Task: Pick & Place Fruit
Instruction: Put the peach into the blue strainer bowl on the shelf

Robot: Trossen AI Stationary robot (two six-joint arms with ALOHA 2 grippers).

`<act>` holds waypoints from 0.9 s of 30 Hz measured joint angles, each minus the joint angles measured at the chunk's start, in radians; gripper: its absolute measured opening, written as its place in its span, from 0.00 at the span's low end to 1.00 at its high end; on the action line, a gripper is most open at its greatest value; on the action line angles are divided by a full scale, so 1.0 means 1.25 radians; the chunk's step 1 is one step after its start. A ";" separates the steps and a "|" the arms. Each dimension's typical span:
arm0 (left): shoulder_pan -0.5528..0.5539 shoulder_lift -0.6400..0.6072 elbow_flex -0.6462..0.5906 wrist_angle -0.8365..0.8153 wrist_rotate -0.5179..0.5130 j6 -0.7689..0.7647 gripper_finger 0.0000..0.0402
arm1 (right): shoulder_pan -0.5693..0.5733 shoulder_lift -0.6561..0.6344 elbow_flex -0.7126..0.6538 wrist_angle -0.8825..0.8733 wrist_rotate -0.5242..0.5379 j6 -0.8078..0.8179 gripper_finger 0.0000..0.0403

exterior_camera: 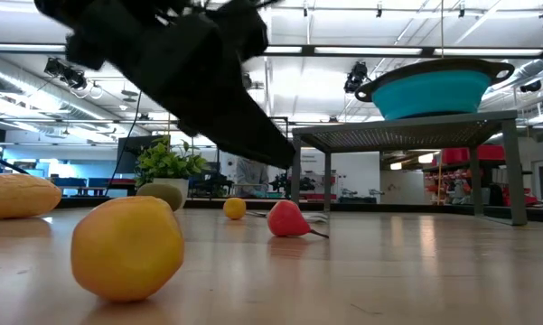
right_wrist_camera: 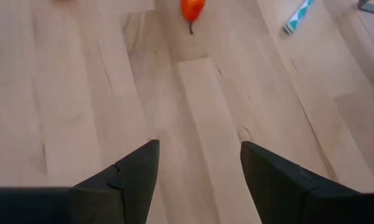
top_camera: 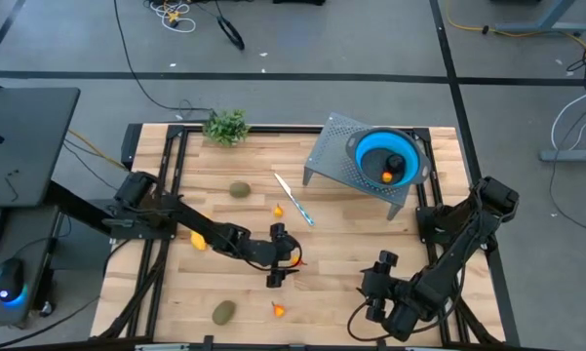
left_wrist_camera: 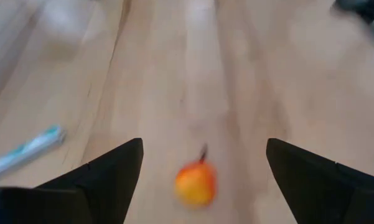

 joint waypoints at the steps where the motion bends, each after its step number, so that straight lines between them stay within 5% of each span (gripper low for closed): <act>1: 0.000 0.021 0.002 0.044 0.001 0.000 0.88 | -0.001 0.000 0.000 0.003 0.000 -0.003 0.59; 16: 0.001 0.092 0.010 0.041 -0.030 -0.018 0.88 | -0.002 0.000 0.000 0.022 0.012 -0.021 0.59; 27: 0.000 0.092 0.010 0.037 -0.025 -0.037 0.75 | -0.002 0.000 0.000 0.034 0.021 -0.021 0.59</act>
